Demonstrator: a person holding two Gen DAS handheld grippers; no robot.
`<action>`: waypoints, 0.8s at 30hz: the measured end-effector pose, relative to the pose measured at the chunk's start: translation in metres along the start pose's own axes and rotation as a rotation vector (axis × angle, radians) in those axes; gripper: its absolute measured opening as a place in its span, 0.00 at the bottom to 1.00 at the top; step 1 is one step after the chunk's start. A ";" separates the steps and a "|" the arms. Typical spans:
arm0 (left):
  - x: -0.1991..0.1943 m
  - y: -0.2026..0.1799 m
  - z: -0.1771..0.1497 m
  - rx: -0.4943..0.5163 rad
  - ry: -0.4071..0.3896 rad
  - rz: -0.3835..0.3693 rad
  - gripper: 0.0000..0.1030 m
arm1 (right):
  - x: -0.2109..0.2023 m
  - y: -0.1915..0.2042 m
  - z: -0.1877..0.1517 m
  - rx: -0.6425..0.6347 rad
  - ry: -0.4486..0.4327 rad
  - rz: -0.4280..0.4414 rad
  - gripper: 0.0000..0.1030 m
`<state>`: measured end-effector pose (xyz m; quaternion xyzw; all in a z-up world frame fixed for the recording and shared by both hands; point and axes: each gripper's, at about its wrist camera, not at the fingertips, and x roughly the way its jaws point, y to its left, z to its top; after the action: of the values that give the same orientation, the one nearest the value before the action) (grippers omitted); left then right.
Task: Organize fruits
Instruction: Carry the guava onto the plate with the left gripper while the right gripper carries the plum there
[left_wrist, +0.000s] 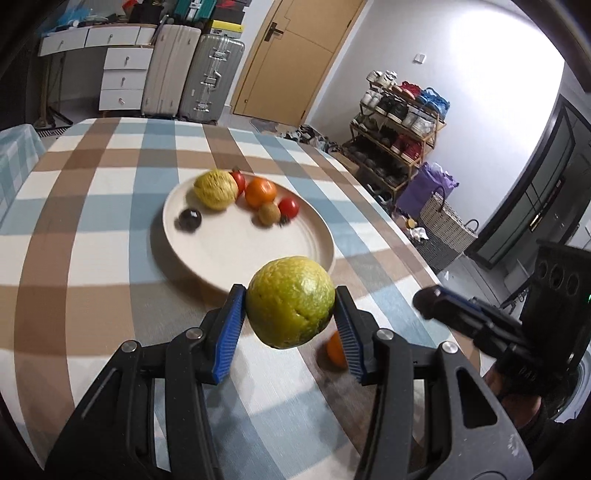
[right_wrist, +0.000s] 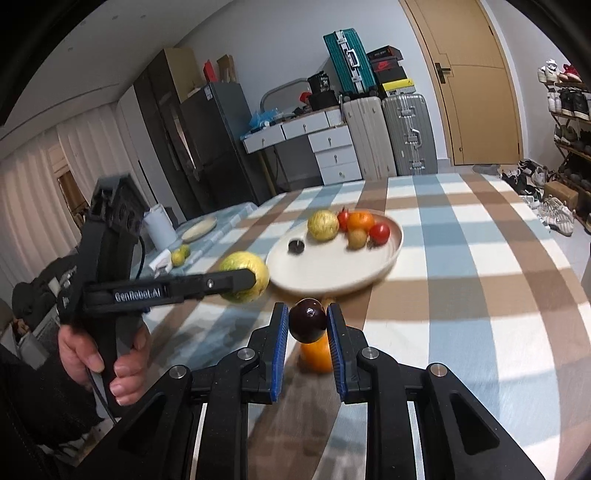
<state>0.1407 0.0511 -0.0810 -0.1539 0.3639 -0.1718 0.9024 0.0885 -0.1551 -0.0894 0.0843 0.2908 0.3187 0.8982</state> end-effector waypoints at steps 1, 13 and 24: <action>0.002 0.001 0.004 0.000 -0.003 0.005 0.44 | 0.001 -0.003 0.007 0.003 -0.006 0.002 0.21; 0.041 0.021 0.048 -0.032 -0.001 0.061 0.44 | 0.054 -0.024 0.080 -0.022 0.013 0.040 0.21; 0.079 0.034 0.070 -0.028 0.035 0.088 0.44 | 0.124 -0.042 0.121 0.014 0.086 0.081 0.21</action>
<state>0.2509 0.0591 -0.0942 -0.1475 0.3884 -0.1294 0.9004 0.2581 -0.1062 -0.0628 0.0886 0.3278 0.3561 0.8706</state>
